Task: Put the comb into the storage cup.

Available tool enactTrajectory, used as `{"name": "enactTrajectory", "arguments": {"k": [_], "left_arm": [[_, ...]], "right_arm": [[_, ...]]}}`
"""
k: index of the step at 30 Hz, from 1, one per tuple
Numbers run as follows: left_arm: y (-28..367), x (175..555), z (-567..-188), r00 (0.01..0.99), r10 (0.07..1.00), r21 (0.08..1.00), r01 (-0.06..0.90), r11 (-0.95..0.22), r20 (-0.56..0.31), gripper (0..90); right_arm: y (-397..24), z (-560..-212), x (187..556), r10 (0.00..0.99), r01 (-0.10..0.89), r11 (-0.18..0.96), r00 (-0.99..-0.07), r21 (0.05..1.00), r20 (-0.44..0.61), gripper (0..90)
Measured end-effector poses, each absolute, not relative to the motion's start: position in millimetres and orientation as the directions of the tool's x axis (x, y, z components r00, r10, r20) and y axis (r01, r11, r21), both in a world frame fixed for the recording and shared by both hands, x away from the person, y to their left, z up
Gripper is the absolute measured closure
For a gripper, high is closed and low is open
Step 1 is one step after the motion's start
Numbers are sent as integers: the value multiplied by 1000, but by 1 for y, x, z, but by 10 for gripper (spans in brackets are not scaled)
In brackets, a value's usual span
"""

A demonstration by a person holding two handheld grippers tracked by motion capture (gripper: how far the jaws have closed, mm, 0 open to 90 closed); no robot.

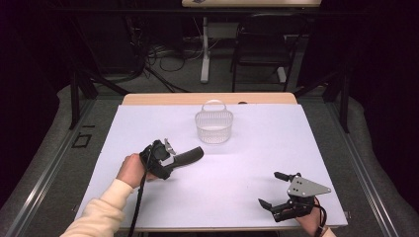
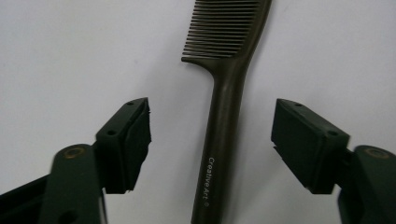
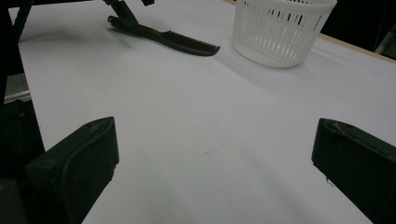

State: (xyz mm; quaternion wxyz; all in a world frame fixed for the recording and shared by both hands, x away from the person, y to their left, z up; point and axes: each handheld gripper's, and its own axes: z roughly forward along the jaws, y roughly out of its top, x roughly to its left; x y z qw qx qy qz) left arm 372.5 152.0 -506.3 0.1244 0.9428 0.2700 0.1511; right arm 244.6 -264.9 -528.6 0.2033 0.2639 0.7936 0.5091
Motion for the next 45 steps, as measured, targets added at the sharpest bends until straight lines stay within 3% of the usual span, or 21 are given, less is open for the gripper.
{"name": "enactTrajectory", "arguments": {"k": [11,18,45], "left_arm": [[141,379,-516,839,511,261,459,-849,187,561],[140,385,-521,856,491,235,451,-861,161,647],[138,402,-525,884,458,183,437,-881,92,721]], "right_arm": [[-265,-528,244,625,212,343,-779,915,-53,1],[-265,-528,244,623,210,345,-780,915,-55,1],[-265,-528,244,617,209,349,-785,914,-56,1]]}}
